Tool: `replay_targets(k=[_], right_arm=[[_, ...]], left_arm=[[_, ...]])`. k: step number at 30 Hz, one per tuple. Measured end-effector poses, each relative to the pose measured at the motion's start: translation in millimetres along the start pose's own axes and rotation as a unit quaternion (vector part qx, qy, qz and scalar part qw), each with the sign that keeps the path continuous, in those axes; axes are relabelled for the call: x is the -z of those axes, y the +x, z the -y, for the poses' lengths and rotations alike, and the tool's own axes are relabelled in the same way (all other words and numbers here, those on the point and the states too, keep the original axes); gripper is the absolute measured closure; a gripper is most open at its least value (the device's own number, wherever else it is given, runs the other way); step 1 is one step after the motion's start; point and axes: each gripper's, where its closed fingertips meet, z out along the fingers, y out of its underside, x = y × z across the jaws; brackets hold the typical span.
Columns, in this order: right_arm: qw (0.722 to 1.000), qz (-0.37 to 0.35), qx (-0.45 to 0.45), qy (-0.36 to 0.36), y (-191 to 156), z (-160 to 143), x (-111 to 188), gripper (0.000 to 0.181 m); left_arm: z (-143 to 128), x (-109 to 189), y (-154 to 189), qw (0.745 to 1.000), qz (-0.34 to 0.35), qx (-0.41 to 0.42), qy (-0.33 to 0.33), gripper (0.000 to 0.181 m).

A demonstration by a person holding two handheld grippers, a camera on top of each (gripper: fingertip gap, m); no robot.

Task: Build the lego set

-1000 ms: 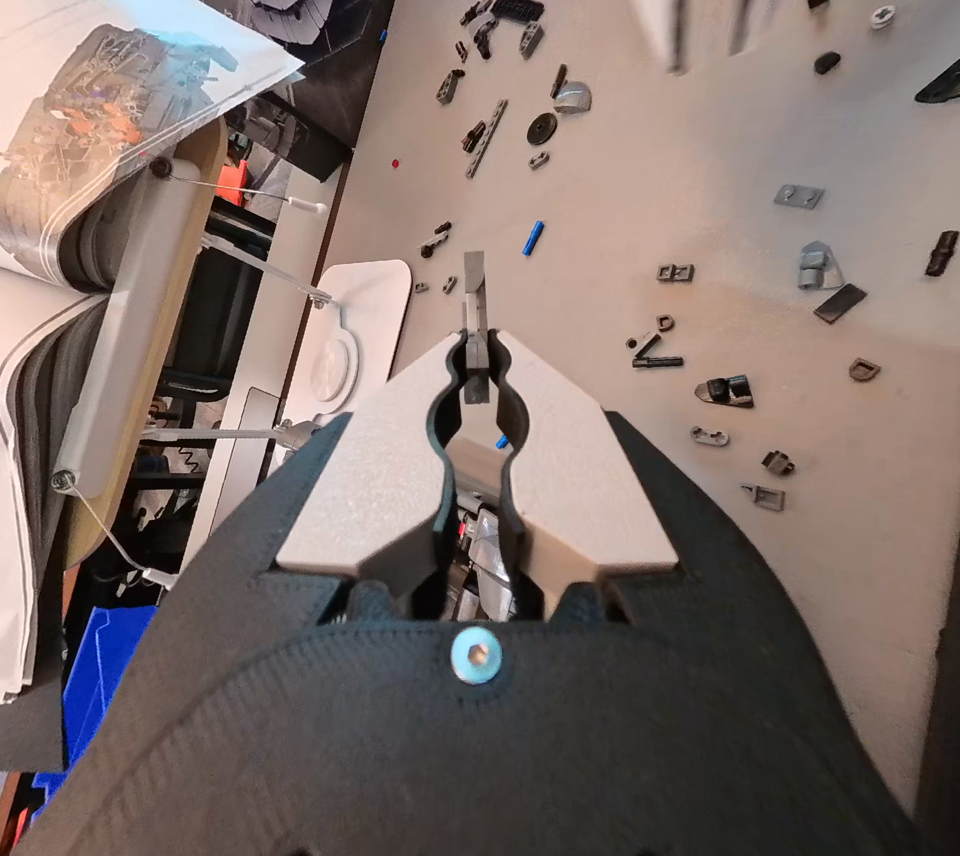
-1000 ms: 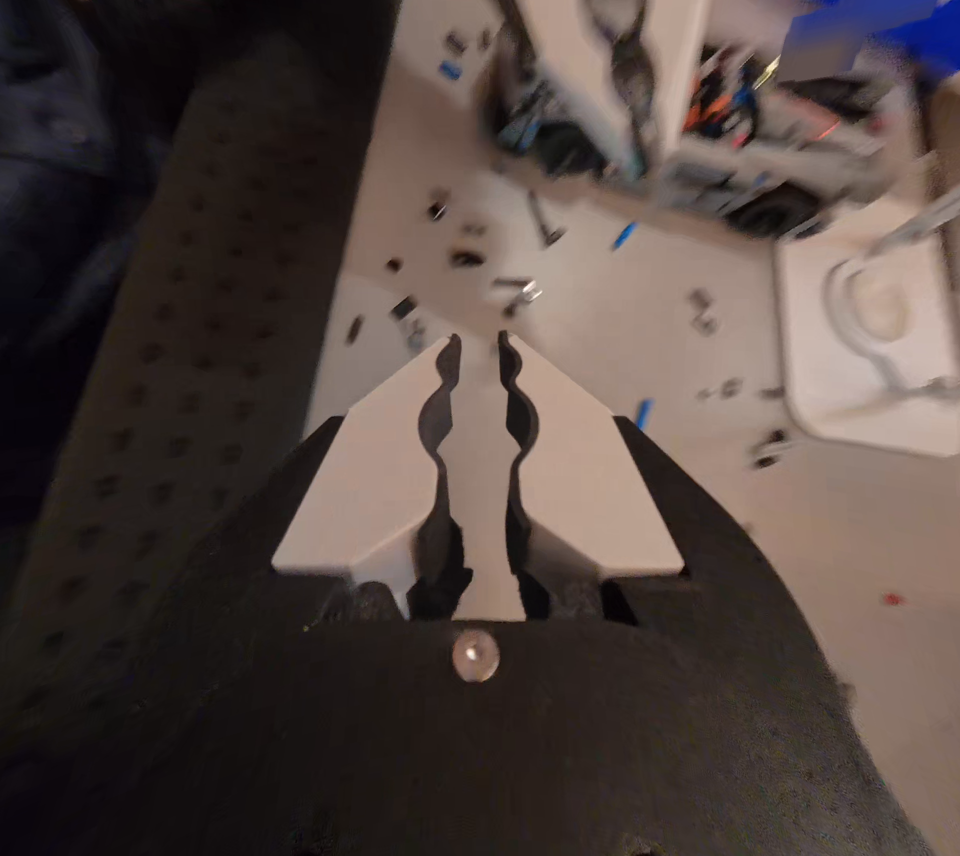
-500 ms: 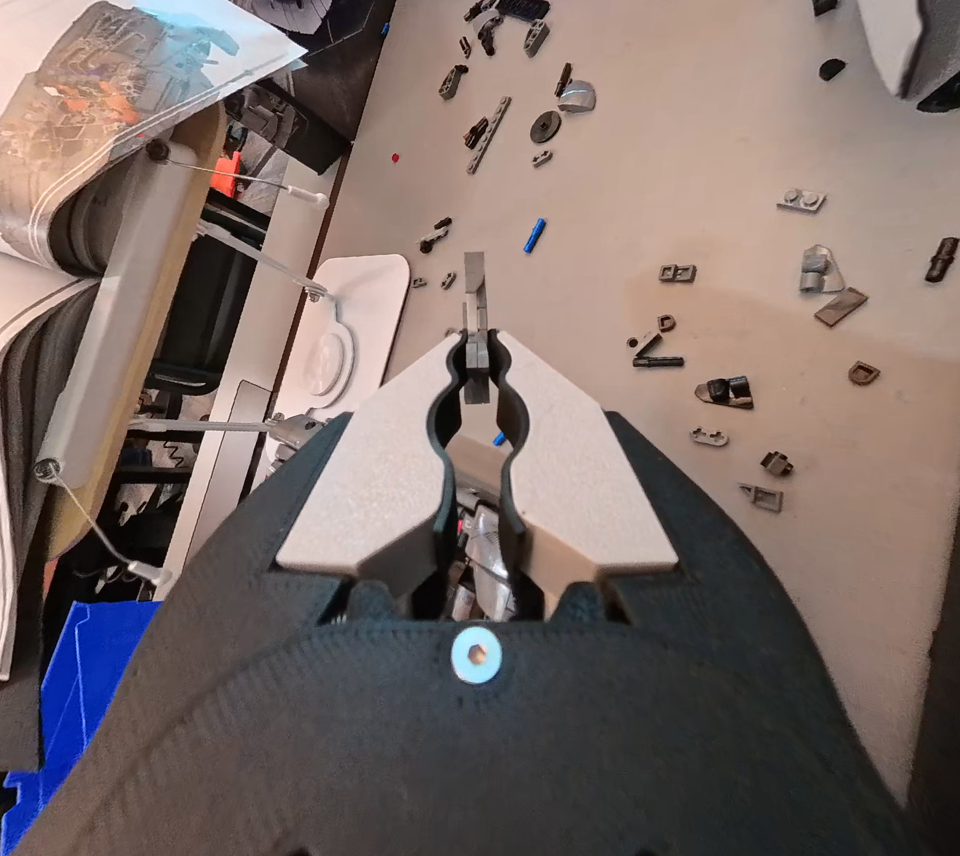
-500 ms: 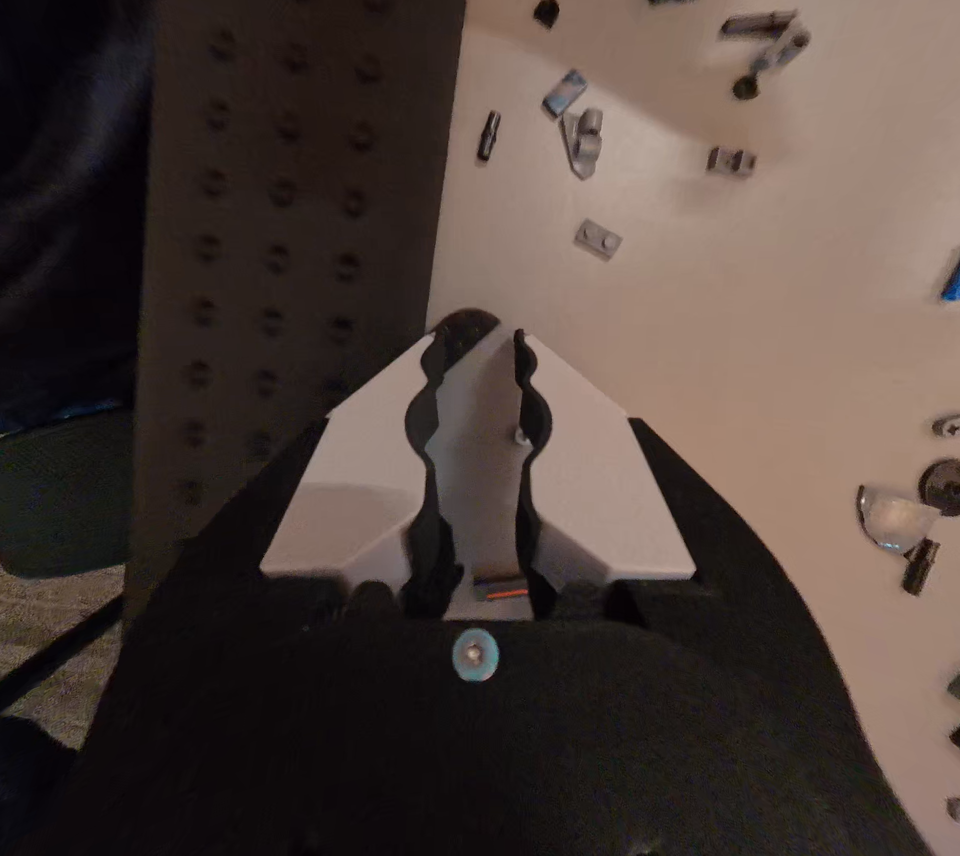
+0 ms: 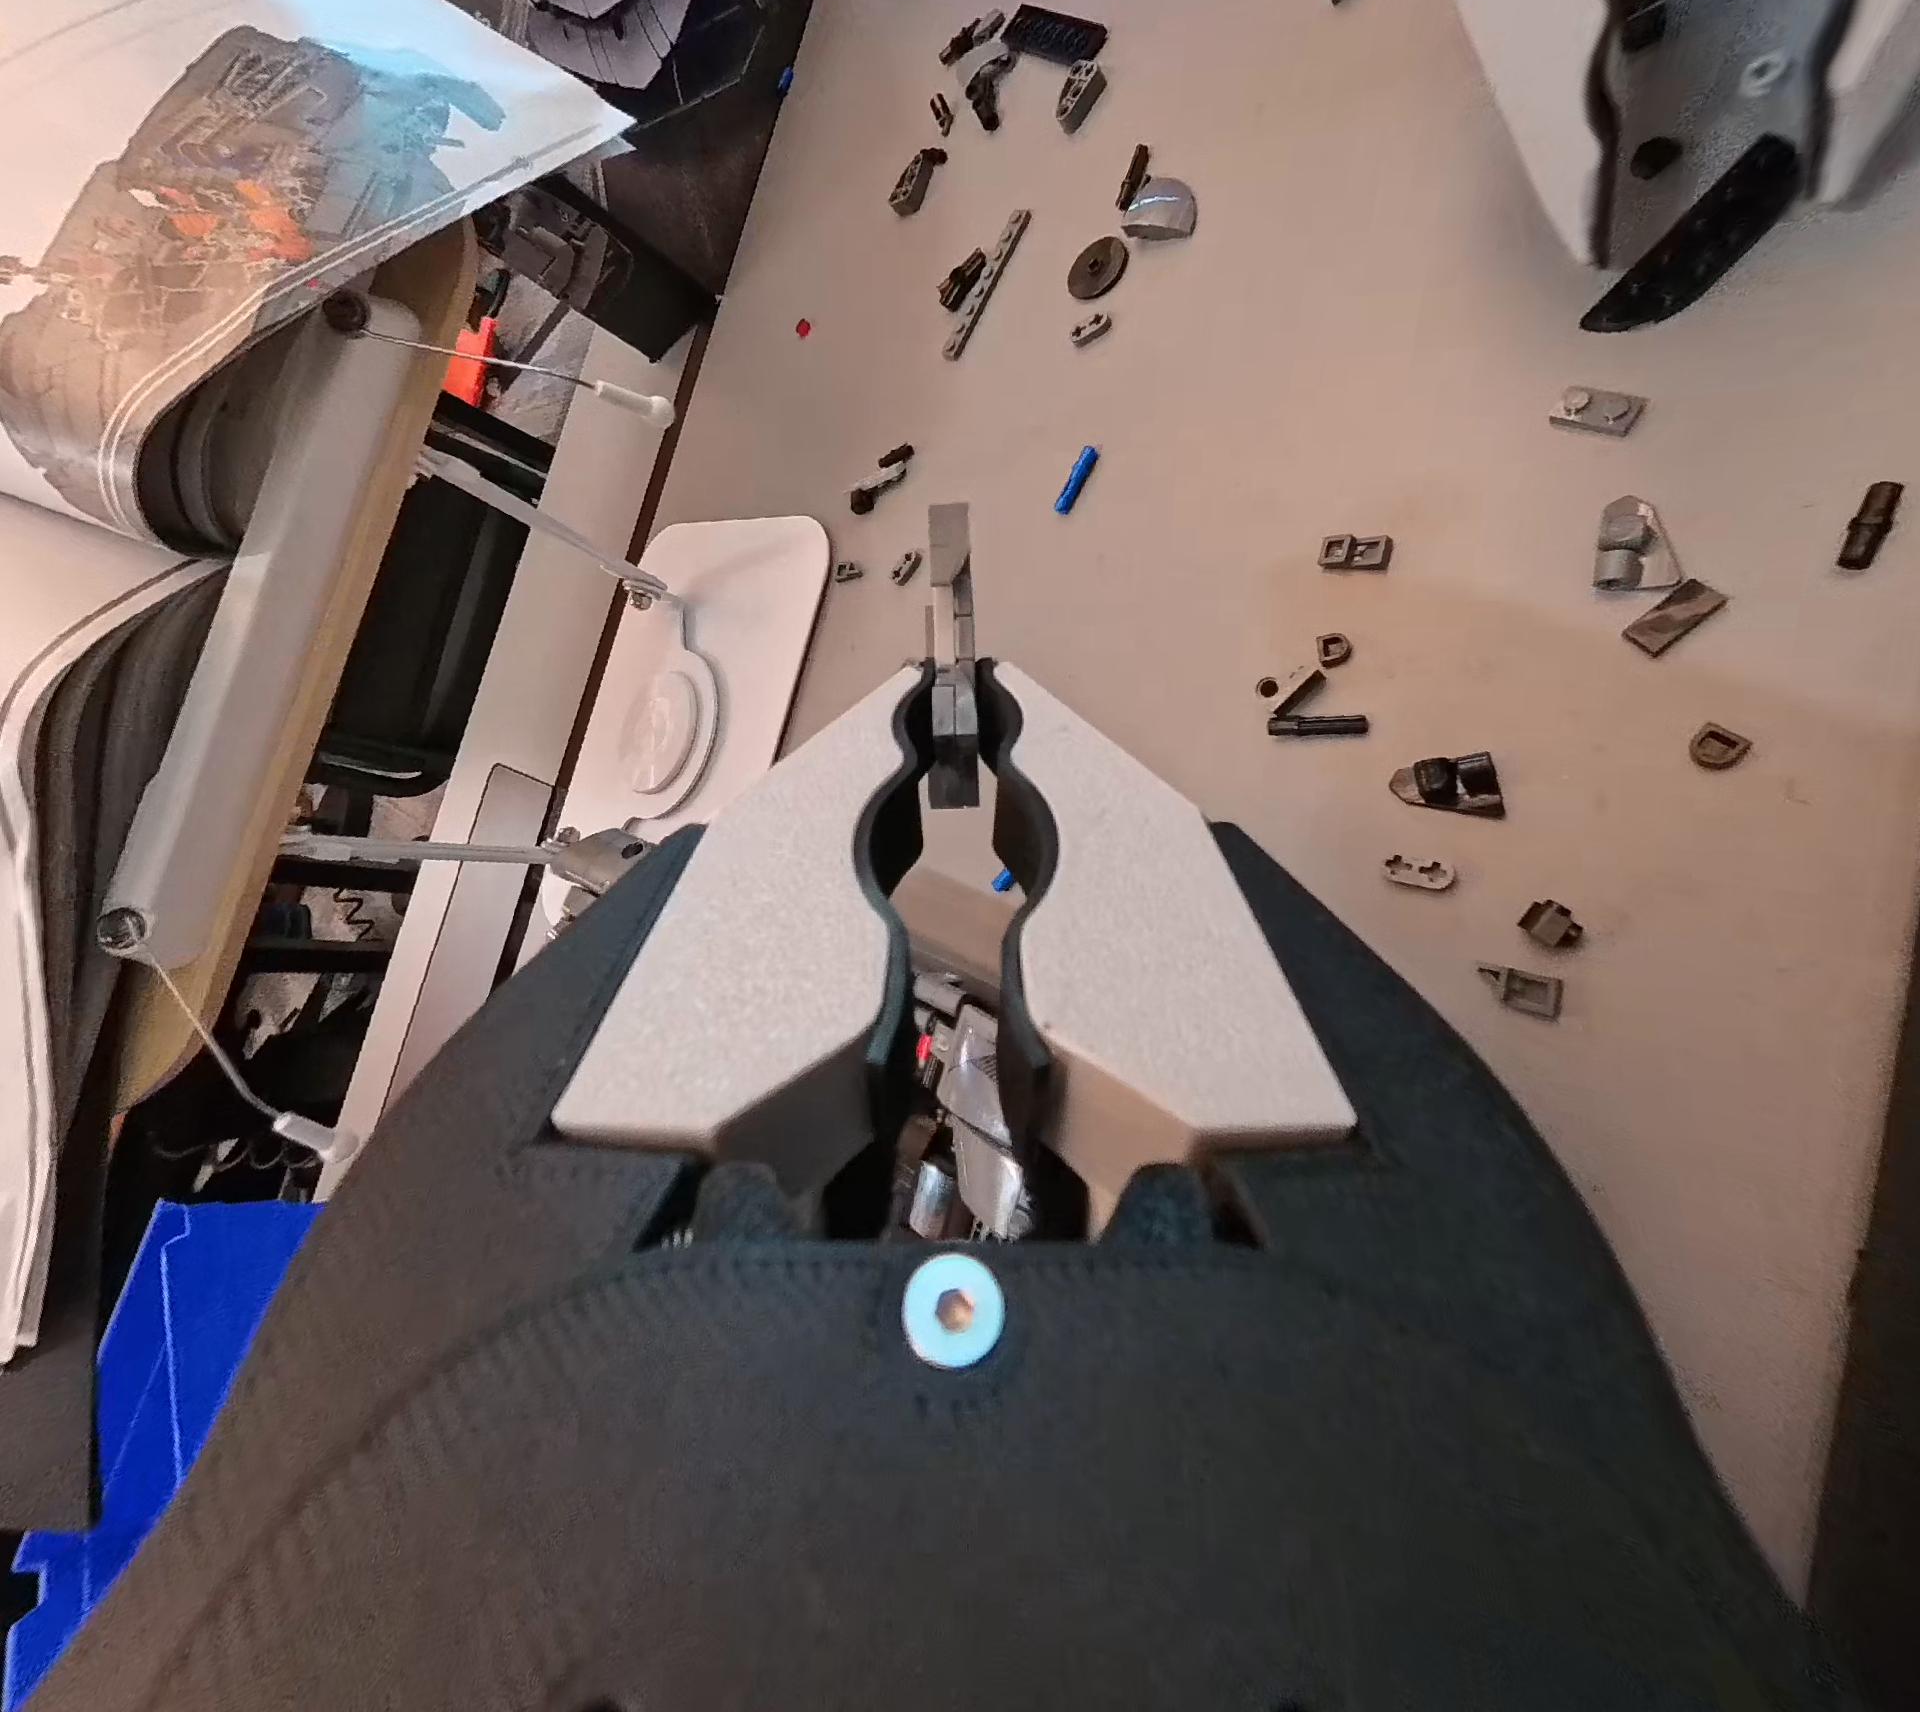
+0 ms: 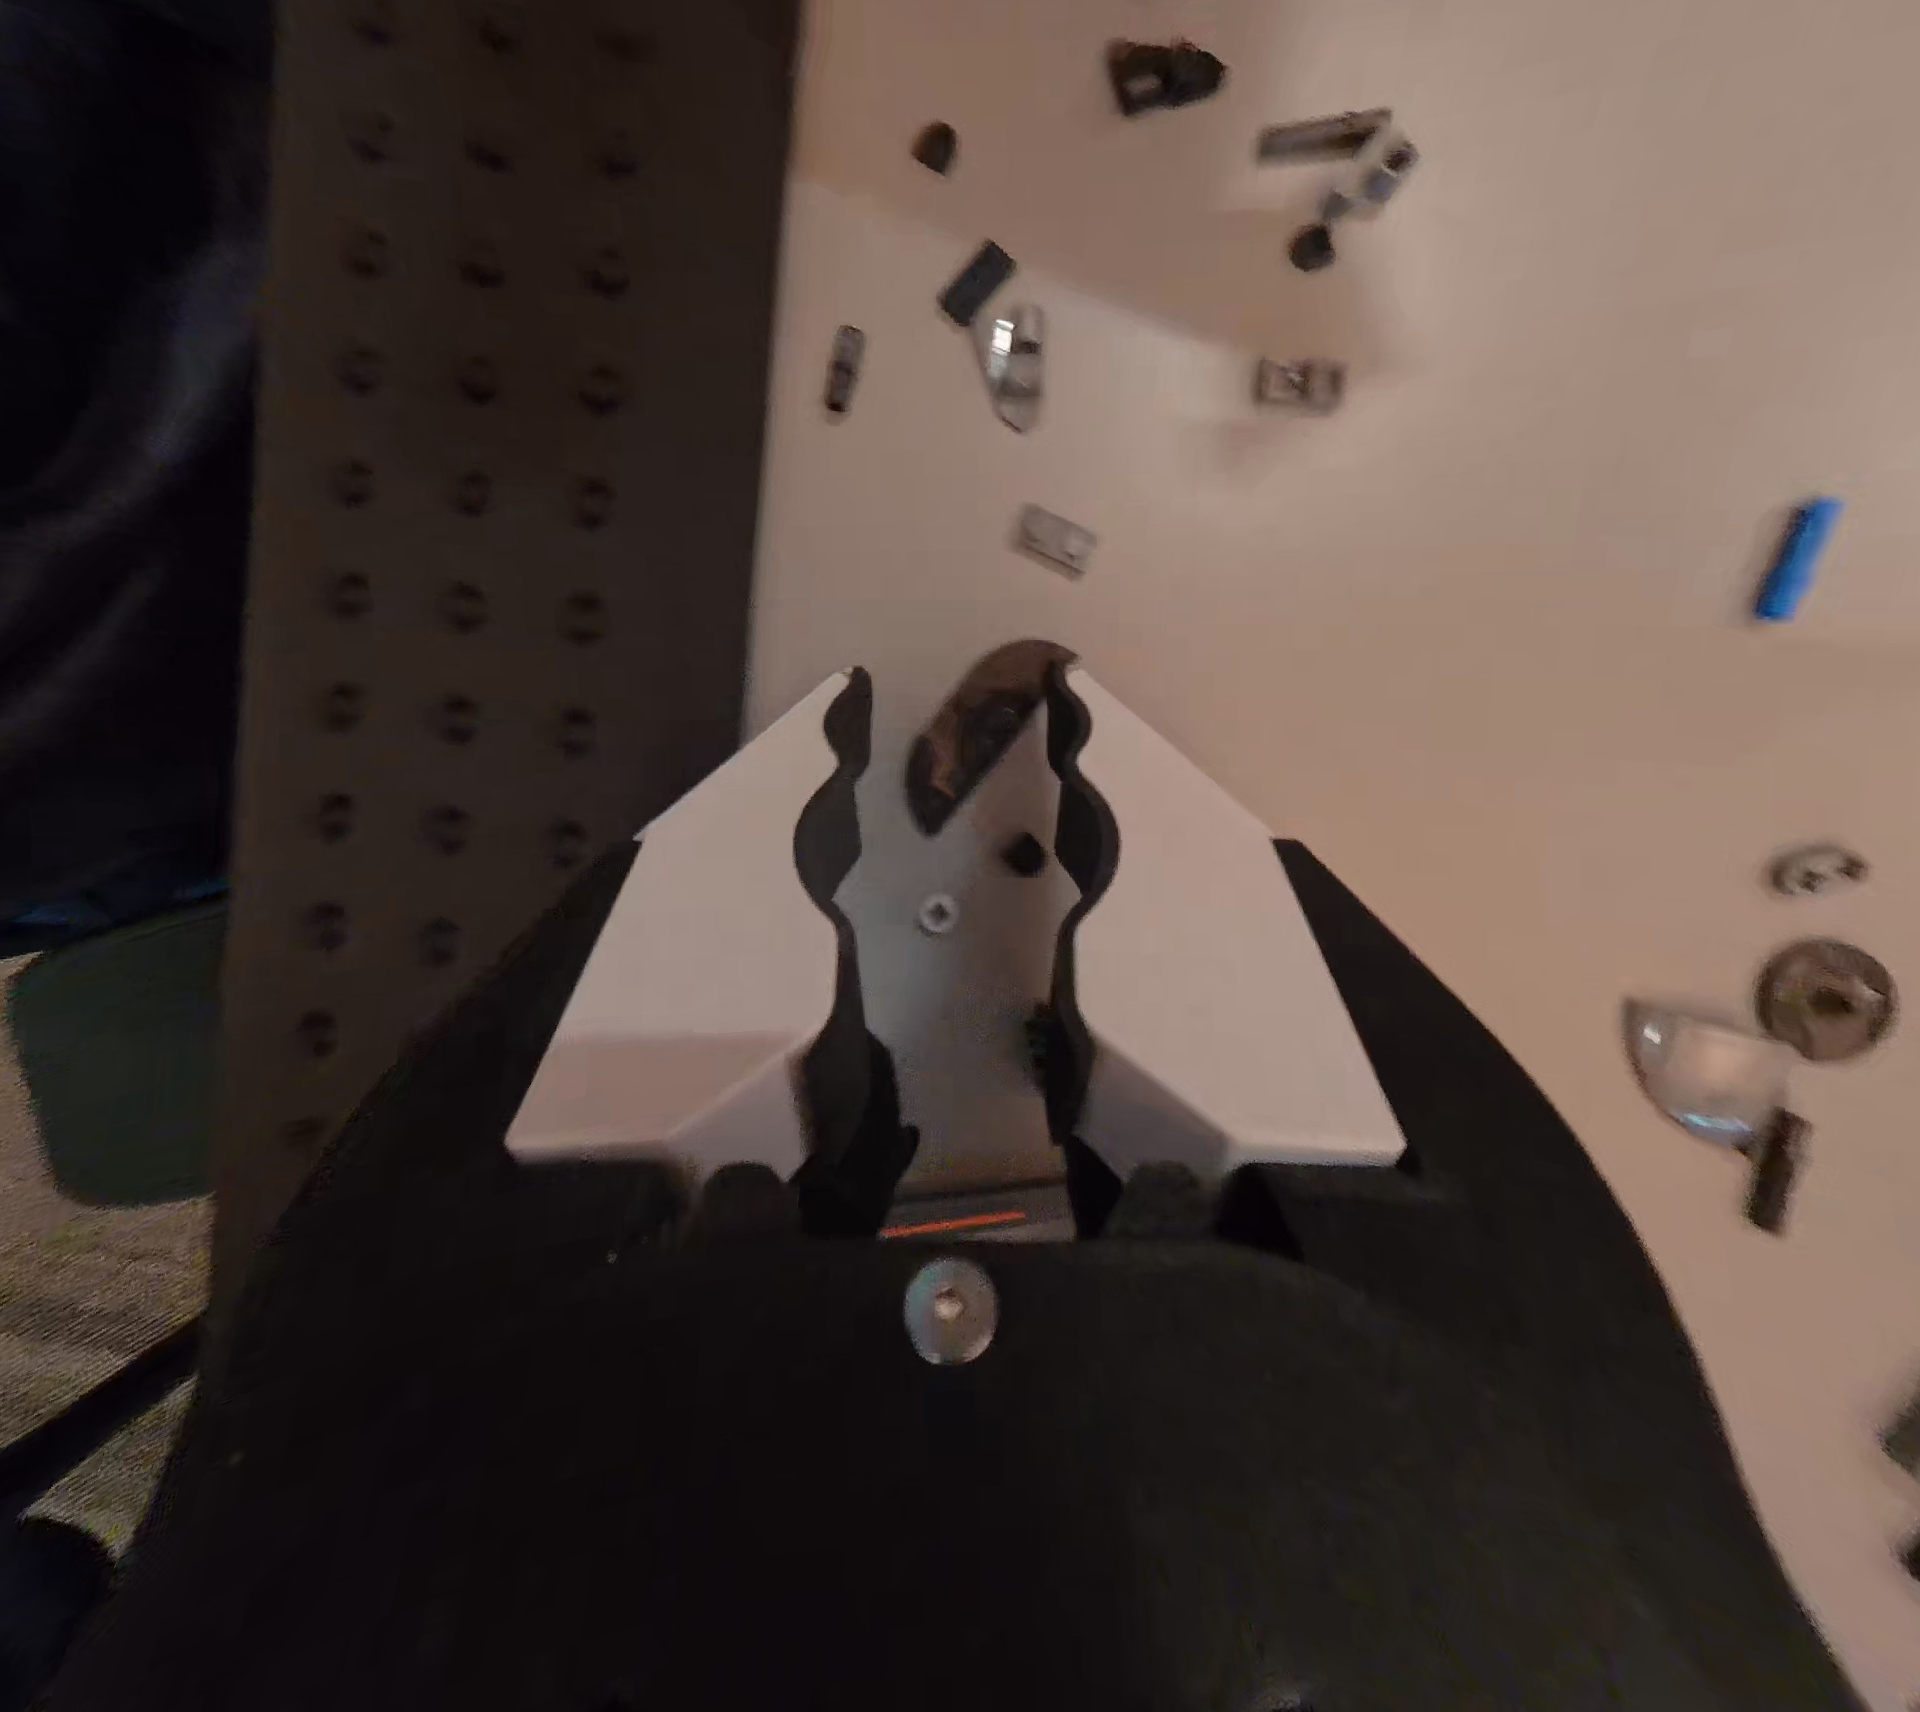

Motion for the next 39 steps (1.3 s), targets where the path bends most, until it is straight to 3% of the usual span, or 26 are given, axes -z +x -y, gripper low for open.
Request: replay_targets(k=[9, 14, 20, 24, 31, 39], right_arm=[[0.999, 0.053, -0.012, 0.001, -19, 3, -7, 0.131], [0.999, 0.033, -0.003, -0.007, -15, 3, -12, 0.133], [0.998, -0.056, 0.005, -0.032, 15, -3, -11, 0.134], [0.999, -0.048, -0.005, -0.002, 14, 4, -2, 0.139], [0.995, -0.083, -0.008, -0.052, 32, -15, 1, 0.168], [0.995, -0.086, -0.025, -0.054, 66, -16, -1, 0.168]], left_arm=[[0, -2, 3, 1.0, -0.012, 0.01, 0.006, 0.177], [0, -2, 4, 1.0, -0.017, 0.02, 0.009, 0.178], [-2, -5, 7, 1.0, -0.022, 0.019, 0.006, 0.177], [-3, -4, 5, 1.0, -0.02, 0.021, 0.007, 0.177], [-3, -4, 5, 1.0, -0.02, 0.021, 0.008, 0.178], [-4, -4, 3, 0.999, -0.018, 0.028, 0.01, 0.177]])
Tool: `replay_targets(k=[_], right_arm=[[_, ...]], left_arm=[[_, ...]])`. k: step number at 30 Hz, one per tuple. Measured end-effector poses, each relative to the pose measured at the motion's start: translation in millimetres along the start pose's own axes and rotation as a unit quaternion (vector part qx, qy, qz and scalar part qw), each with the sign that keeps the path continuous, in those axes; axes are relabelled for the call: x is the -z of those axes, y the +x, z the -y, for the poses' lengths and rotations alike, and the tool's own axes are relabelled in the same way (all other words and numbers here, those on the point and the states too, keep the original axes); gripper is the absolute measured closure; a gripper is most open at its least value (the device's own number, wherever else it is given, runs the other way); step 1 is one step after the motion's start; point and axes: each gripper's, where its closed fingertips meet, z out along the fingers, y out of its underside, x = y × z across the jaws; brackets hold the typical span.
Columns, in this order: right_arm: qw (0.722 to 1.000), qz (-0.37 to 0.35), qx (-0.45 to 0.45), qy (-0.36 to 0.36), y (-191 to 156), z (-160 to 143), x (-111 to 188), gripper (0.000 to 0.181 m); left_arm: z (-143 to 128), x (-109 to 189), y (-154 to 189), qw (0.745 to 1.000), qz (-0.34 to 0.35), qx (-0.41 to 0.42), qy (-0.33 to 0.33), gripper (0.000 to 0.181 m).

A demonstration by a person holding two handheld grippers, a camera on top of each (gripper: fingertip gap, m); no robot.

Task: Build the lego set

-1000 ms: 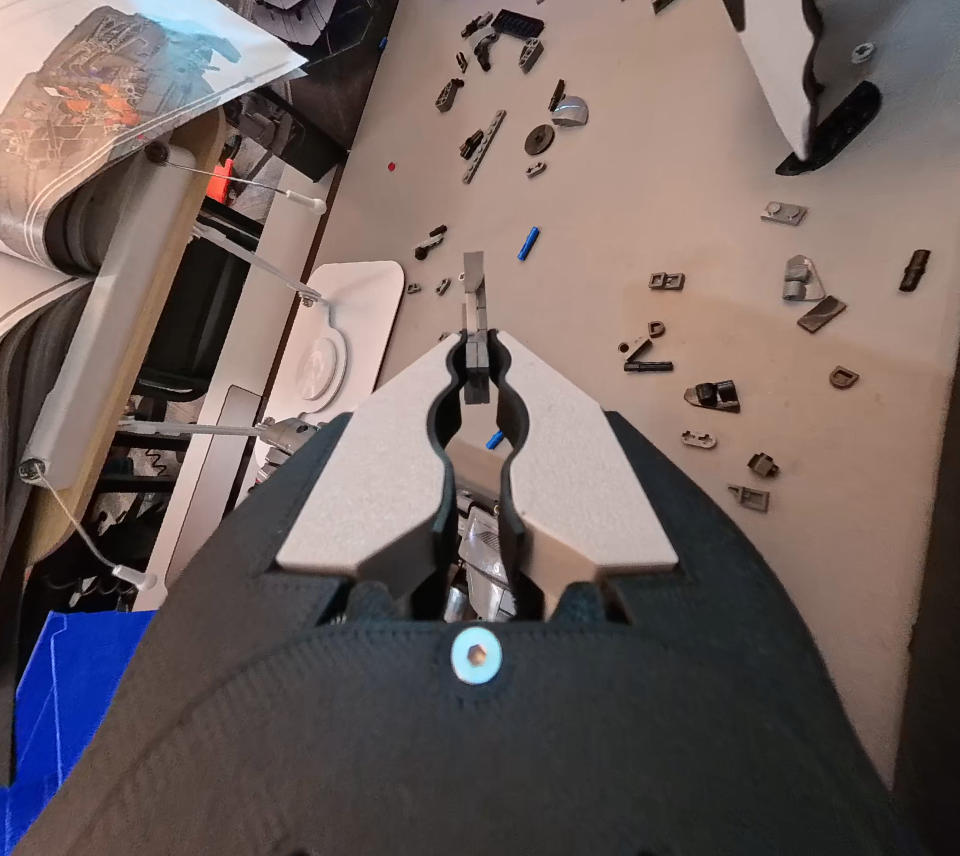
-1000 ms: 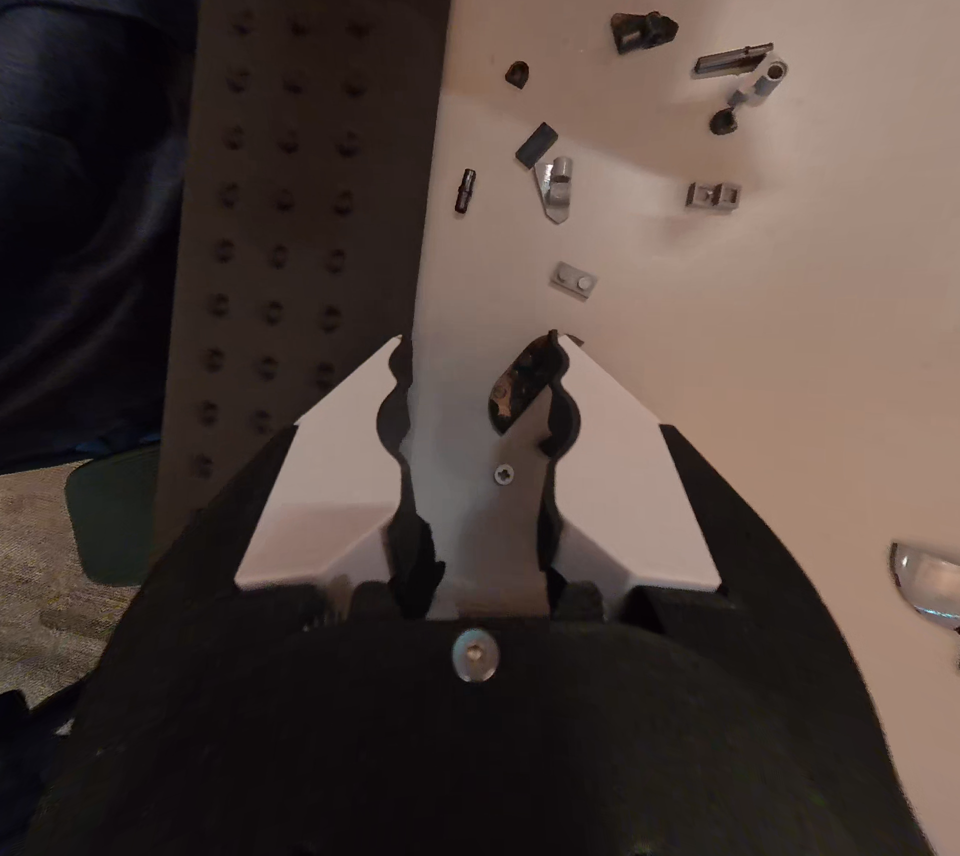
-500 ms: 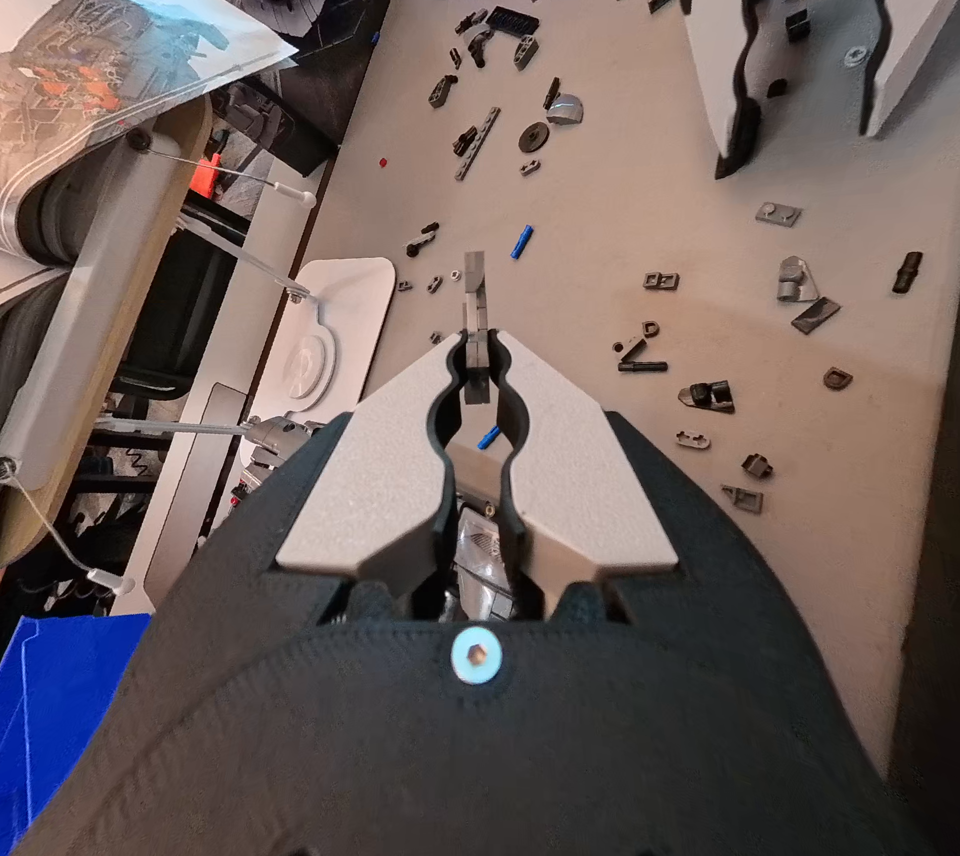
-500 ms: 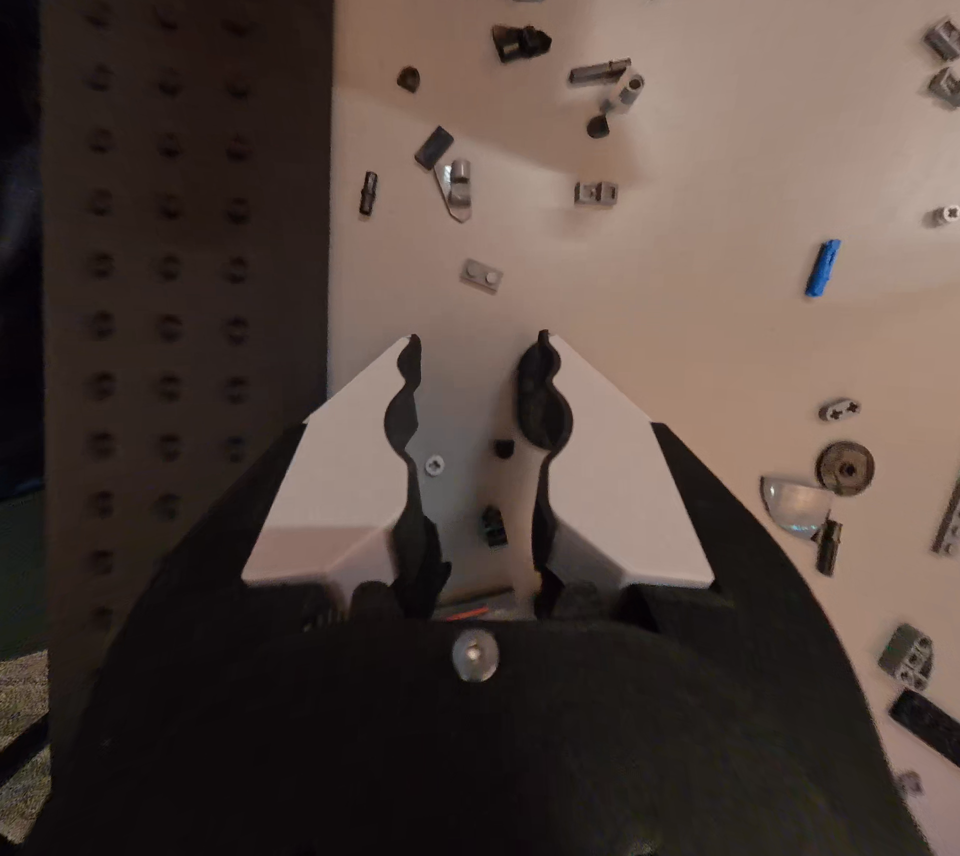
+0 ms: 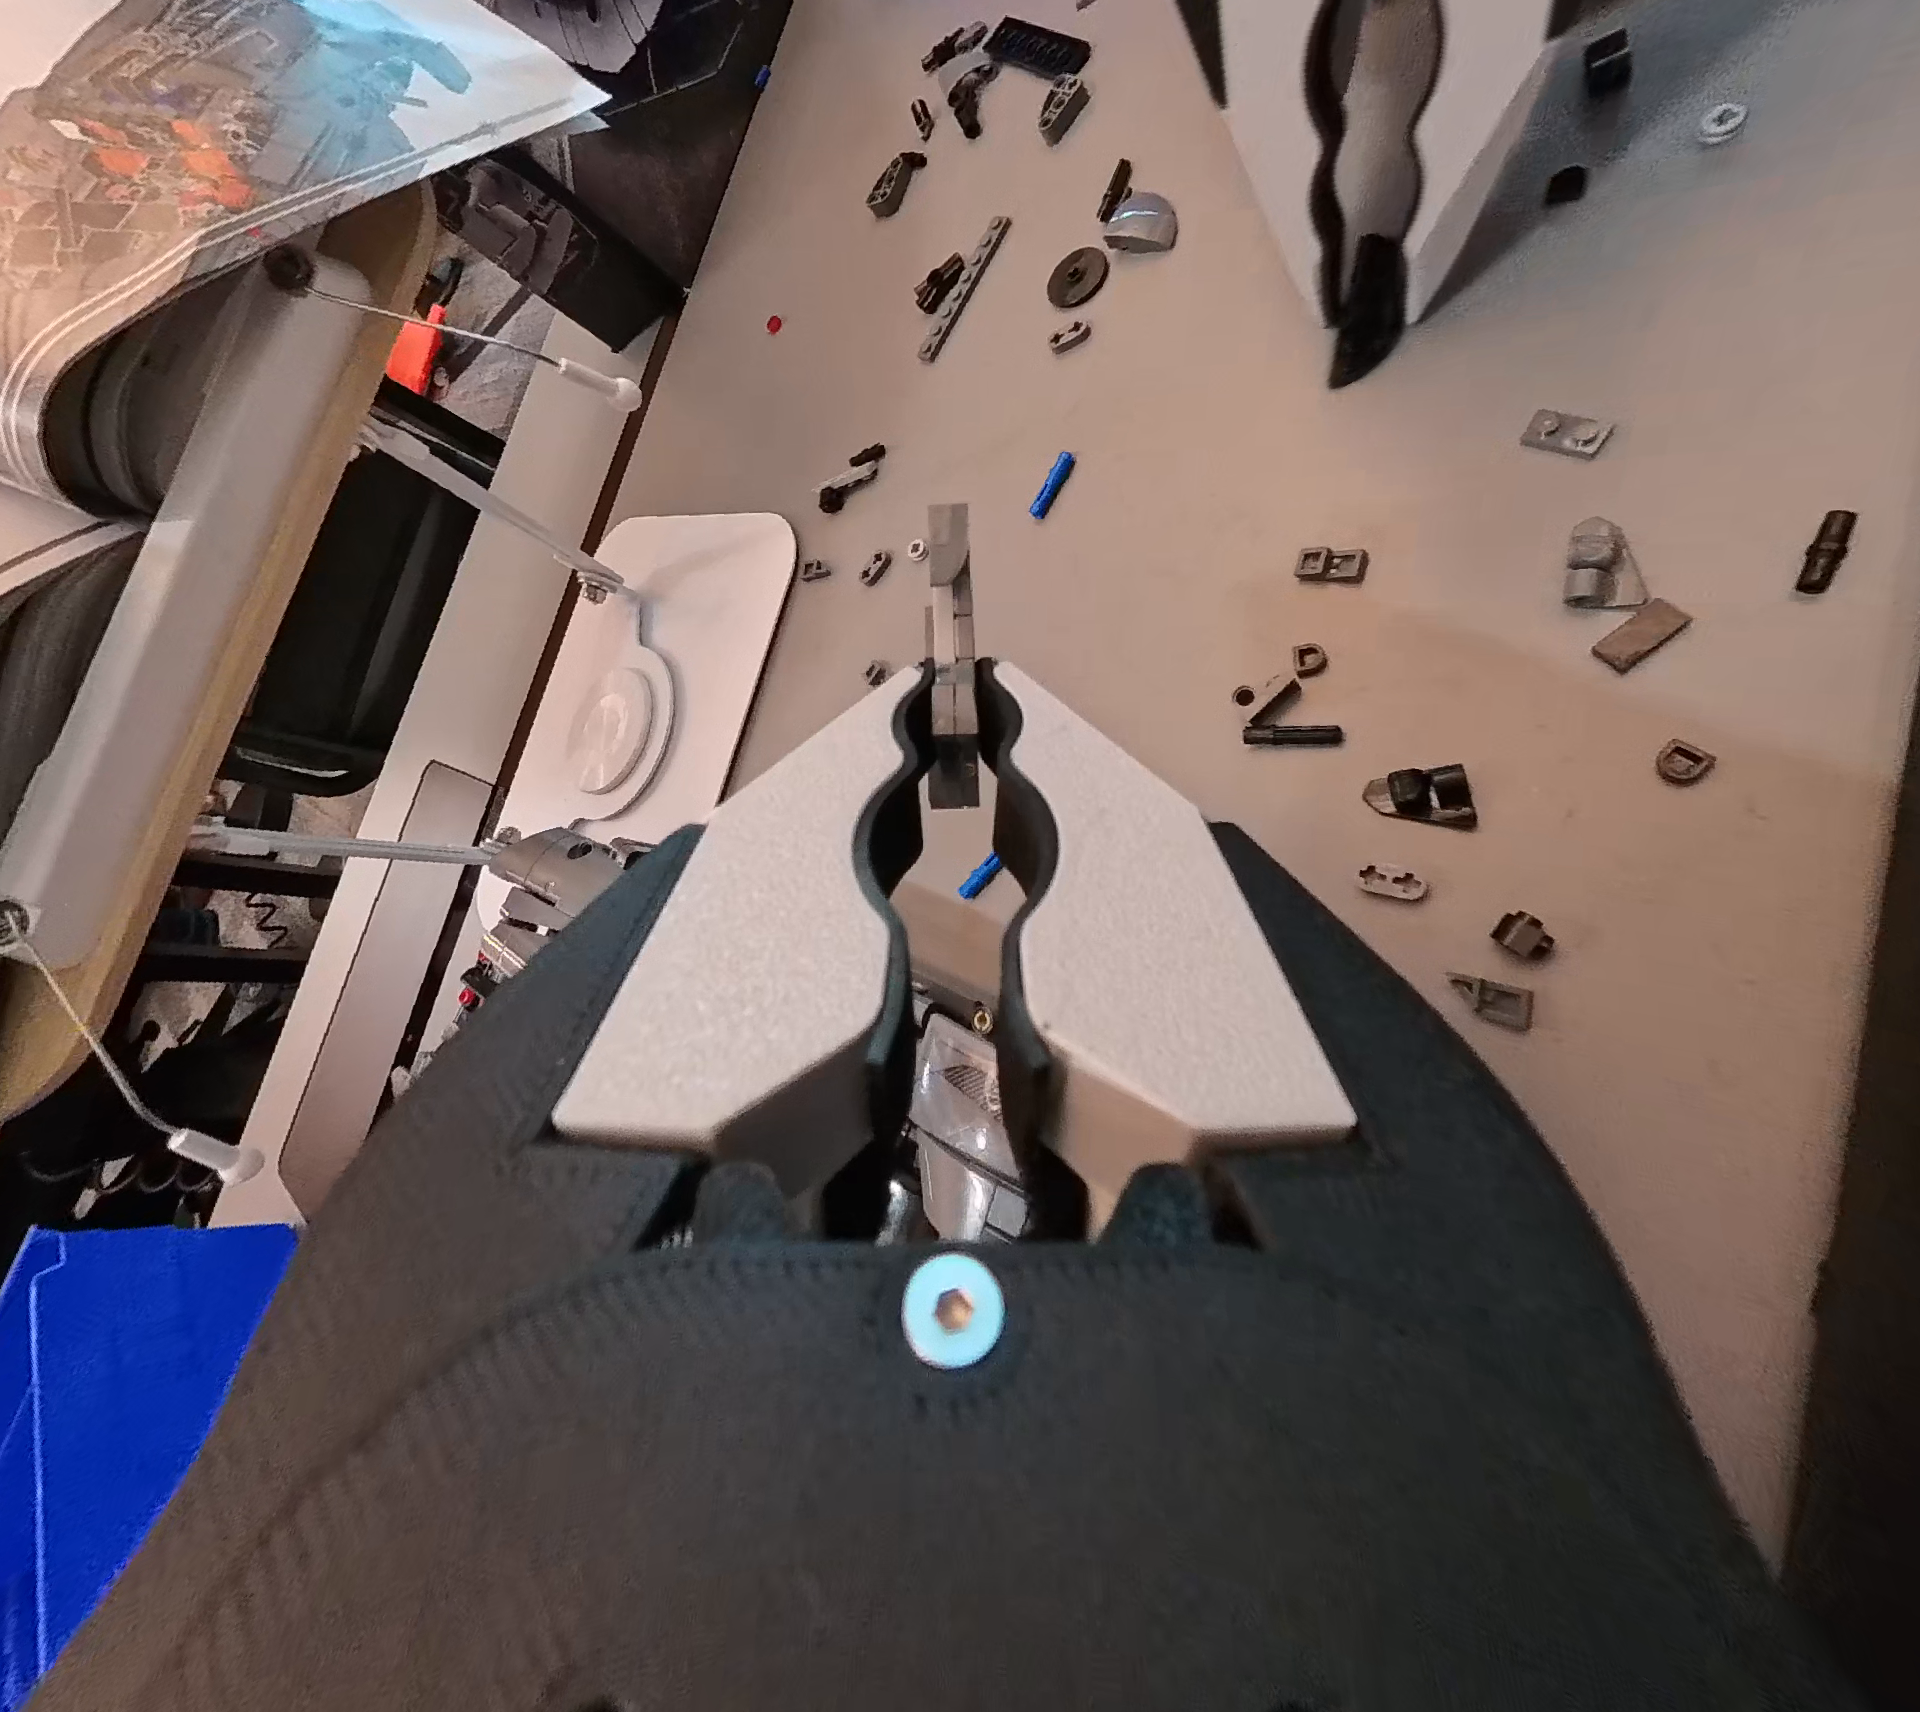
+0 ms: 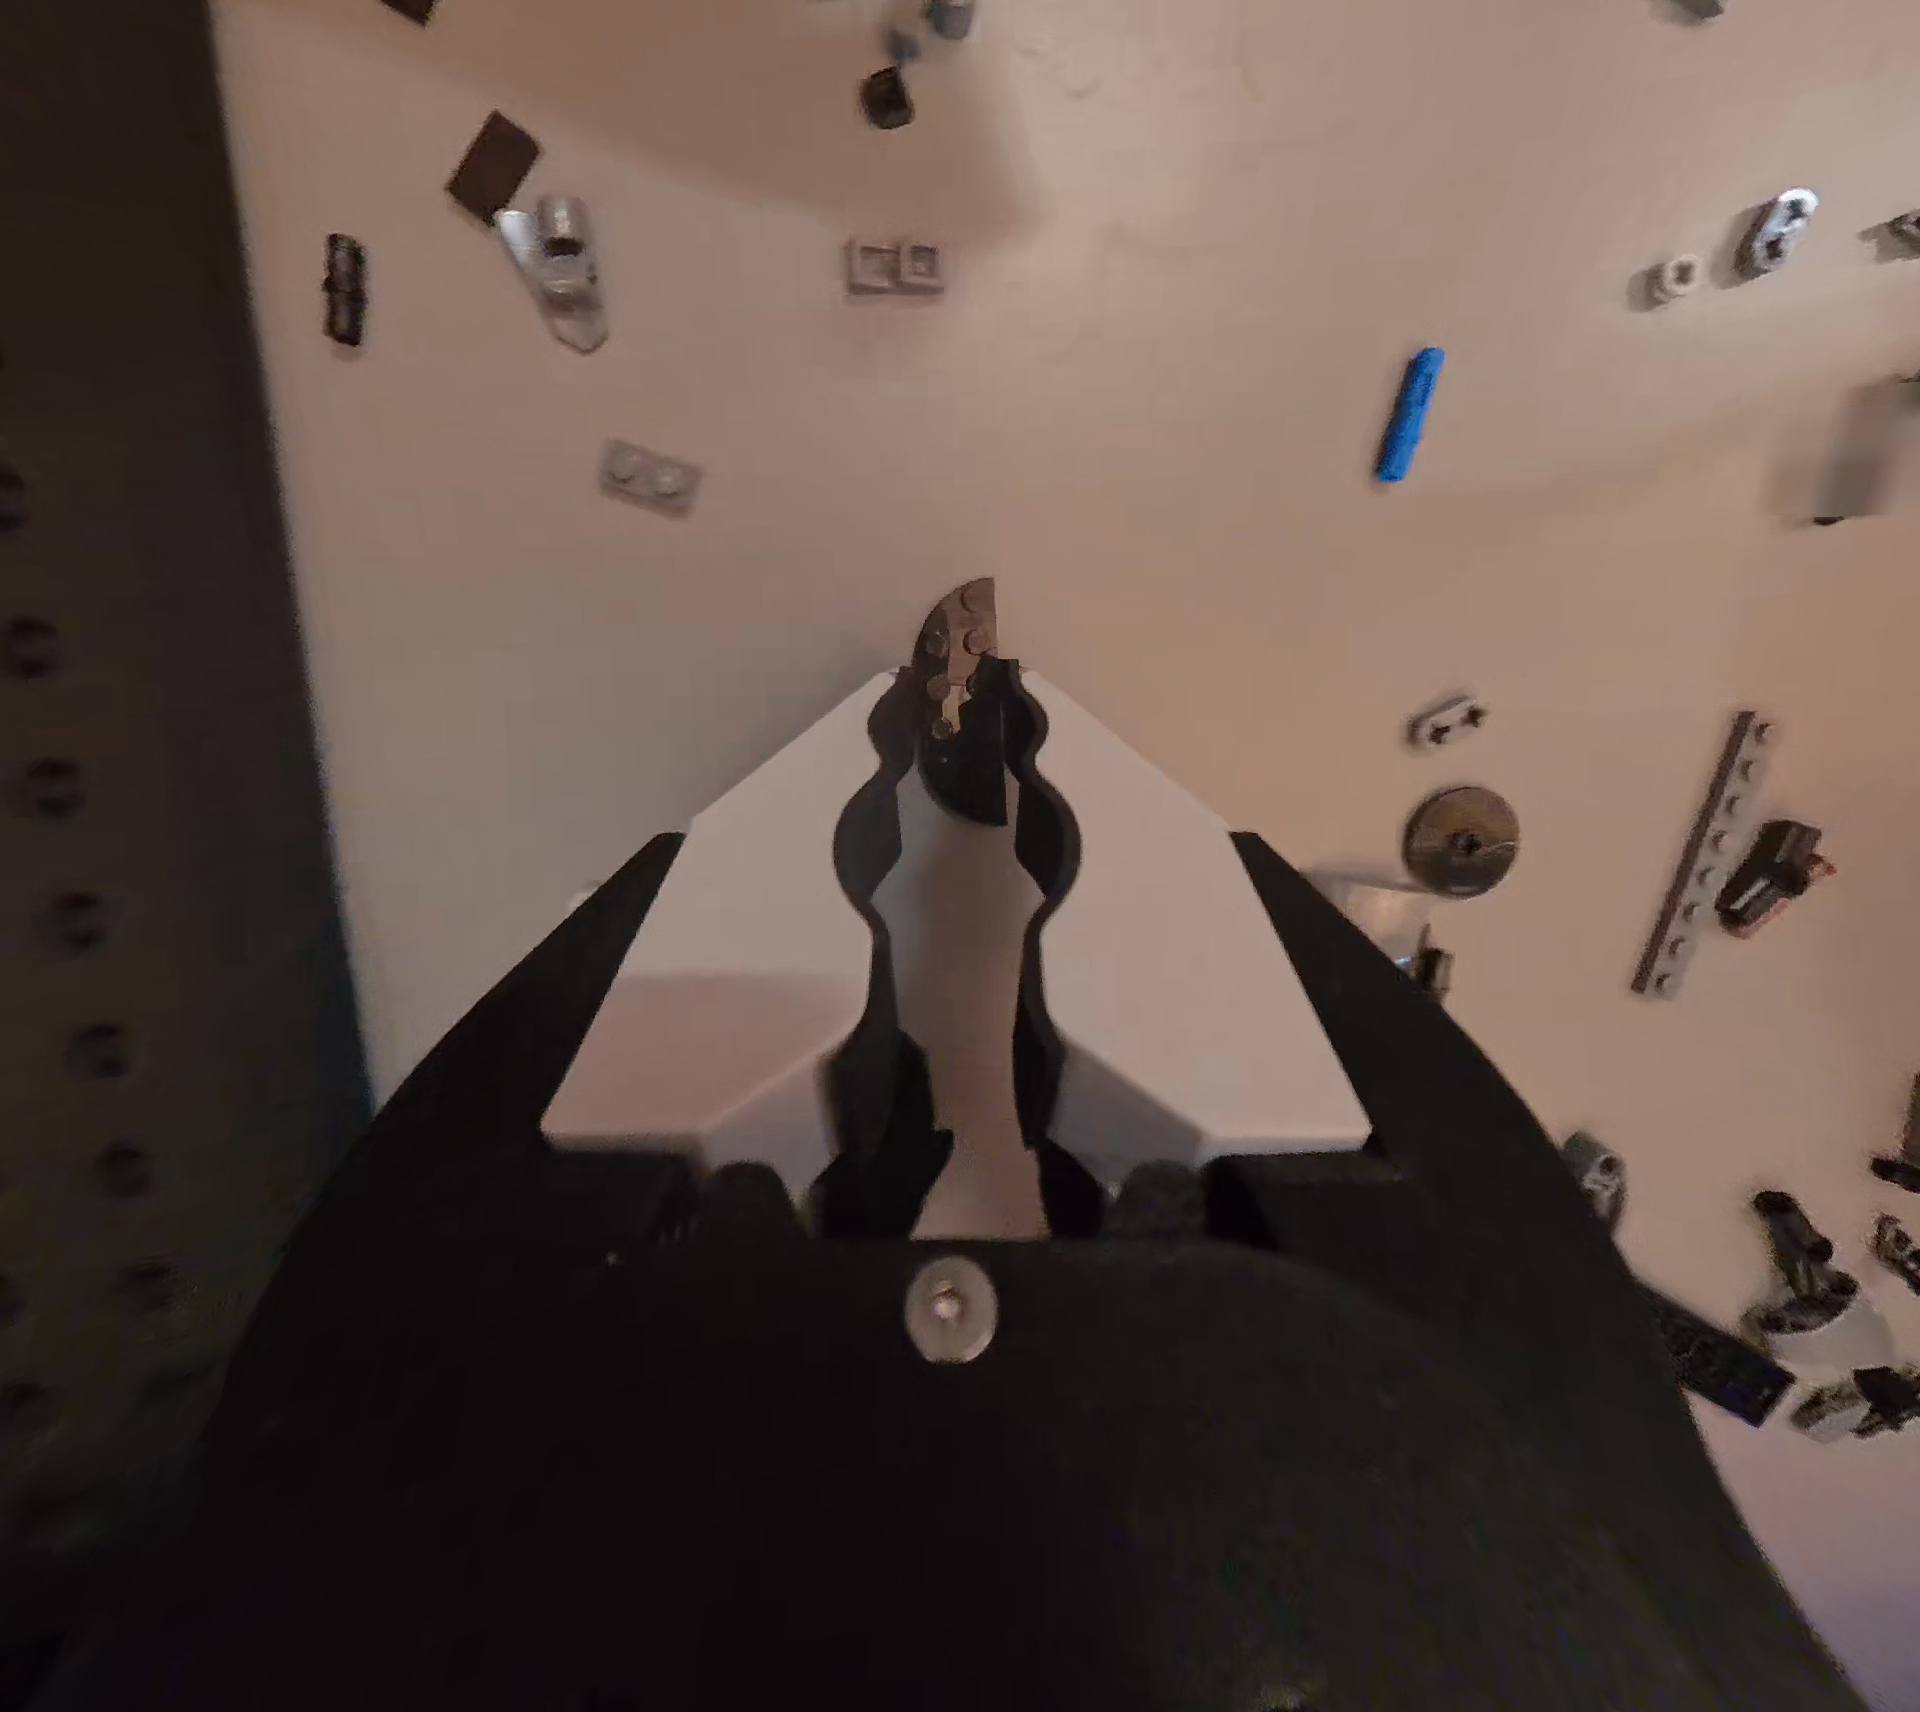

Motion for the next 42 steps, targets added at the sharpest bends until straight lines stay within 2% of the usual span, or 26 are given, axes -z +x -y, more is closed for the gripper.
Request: replay_targets(k=[6, 9, 12, 15, 19, 24, 37, 42], right_arm=[[1.0, -0.014, -0.019, 0.002, 41, 7, -7, 0.167], [0.999, -0.038, -0.019, 0.017, 51, 18, 0, 0.153], [0.992, -0.067, 0.011, 0.11, 46, 64, 24, 0.154], [0.972, -0.083, 0.048, 0.215, 29, 116, 53, 0.153], [0.952, -0.094, 0.077, 0.282, 17, 151, 65, 0.161], [0.947, -0.074, 0.093, 0.3, 5, 160, 58, 0.174], [0.927, -0.046, 0.072, 0.366, 4, 159, 75, 0.178], [0.928, -0.041, 0.075, 0.362, 4, 155, 75, 0.178]], left_arm=[[1, 1, -1, 1.0, 0.0, 0.003, 0.002, 0.177], [2, 2, -2, 1.0, -0.002, 0.012, 0.01, 0.177], [6, 2, 0, 0.999, -0.015, 0.026, 0.024, 0.177], [10, -1, 7, 0.998, -0.034, 0.035, 0.033, 0.177], [21, 1, 14, 0.995, -0.059, 0.049, 0.061, 0.177], [26, 2, 22, 0.994, -0.072, 0.034, 0.072, 0.178], [37, 15, 11, 0.99, -0.064, 0.049, 0.119, 0.173], [39, 20, 10, 0.989, -0.067, 0.044, 0.122, 0.169]])
